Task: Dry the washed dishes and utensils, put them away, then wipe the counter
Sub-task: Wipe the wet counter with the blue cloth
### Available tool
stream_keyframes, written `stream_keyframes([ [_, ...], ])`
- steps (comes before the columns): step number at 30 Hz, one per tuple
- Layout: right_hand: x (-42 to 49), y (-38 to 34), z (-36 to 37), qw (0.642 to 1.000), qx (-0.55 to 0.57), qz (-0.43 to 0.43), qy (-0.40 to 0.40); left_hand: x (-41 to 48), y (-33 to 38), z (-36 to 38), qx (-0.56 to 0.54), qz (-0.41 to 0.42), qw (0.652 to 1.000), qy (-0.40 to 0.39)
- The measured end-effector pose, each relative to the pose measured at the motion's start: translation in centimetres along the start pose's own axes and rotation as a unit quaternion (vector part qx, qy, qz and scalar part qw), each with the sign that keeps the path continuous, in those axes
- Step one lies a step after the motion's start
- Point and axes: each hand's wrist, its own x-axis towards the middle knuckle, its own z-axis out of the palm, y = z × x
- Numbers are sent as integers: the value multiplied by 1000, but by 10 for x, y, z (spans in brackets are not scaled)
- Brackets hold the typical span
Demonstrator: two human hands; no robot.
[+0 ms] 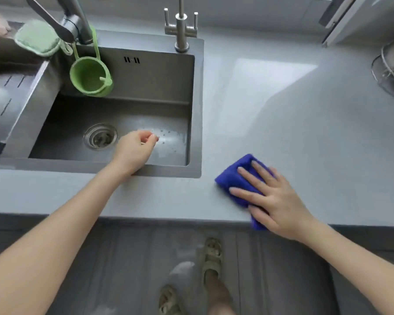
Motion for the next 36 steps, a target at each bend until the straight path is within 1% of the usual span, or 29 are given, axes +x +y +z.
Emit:
stream_keyframes([
  [1, -19, 20, -1, 994, -17, 104, 17, -12, -4, -4, -31, 8, 999, 21],
  [2, -31, 33, -4, 970, -28, 238, 34, -23, -9, -9, -73, 11, 996, 42],
  [3, -36, 37, -7, 927, -26, 371, 48, -34, -13, -13, -113, 12, 992, 58],
  [4, -29, 29, -7, 875, -19, 482, 52, -41, -18, -17, -143, 12, 987, 70],
  [5, -11, 12, -9, 830, -7, 556, 43, -47, -22, -19, -158, 15, 984, 80],
  [6, 13, -12, -6, 806, 2, 591, 32, -51, -27, -21, -163, 17, 982, 90],
  [7, 39, -37, -2, 809, 10, 586, 28, -55, -29, -22, -165, 18, 981, 101],
  [8, 66, -64, 4, 833, 12, 552, 40, -58, -30, -22, -173, 11, 978, 116],
  [10, 116, -123, 14, 891, 25, 451, 50, -60, -29, -21, -219, -15, 961, 167],
  [11, 137, -153, 19, 916, 38, 399, 37, -60, -27, -21, -241, -31, 949, 200],
  [13, 167, -197, 27, 948, 62, 311, -1, -61, -26, -23, -268, -56, 928, 254],
  [16, 182, -213, 29, 980, 46, 194, -22, -60, -24, -32, -289, -63, 915, 274],
  [17, 175, -208, 29, 989, 52, 140, -14, -61, -24, -36, -288, -66, 915, 275],
  [19, 143, -184, 32, 996, 70, 39, 43, -62, -26, -49, -282, -74, 916, 274],
  [20, 121, -167, 33, 994, 66, 26, 80, -62, -29, -57, -278, -77, 918, 272],
  [21, 94, -145, 34, 991, 47, 51, 112, -64, -33, -65, -277, -76, 920, 265],
  [22, 68, -120, 34, 985, 23, 112, 130, -66, -38, -74, -277, -73, 923, 257],
  [23, 43, -95, 30, 972, 5, 197, 130, -69, -42, -82, -277, -71, 926, 248],
  [24, 21, -74, 25, 945, 0, 303, 123, -72, -47, -89, -274, -70, 930, 237],
  [25, 6, -62, 17, 901, 15, 418, 113, -76, -52, -94, -270, -70, 934, 222],
  [26, 6, -61, 11, 855, 38, 506, 108, -80, -57, -100, -266, -67, 938, 210],
  [27, 15, -70, 10, 824, 52, 555, 107, -84, -63, -103, -260, -63, 943, 198],
  [28, 31, -90, 12, 821, 54, 557, 112, -86, -69, -107, -257, -60, 945, 191],
  [29, 51, -118, 16, 845, 53, 518, 125, -88, -76, -111, -258, -57, 946, 187],
  [31, 99, -184, 28, 917, 47, 376, 127, -89, -88, -116, -276, -56, 940, 190],
  [32, 125, -216, 33, 942, 43, 312, 111, -89, -93, -116, -284, -56, 937, 196],
  [33, 152, -245, 36, 959, 43, 267, 88, -89, -97, -115, -291, -57, 933, 204],
  [36, 232, -307, 40, 988, 66, 140, -8, -90, -113, -110, -315, -67, 914, 246],
])
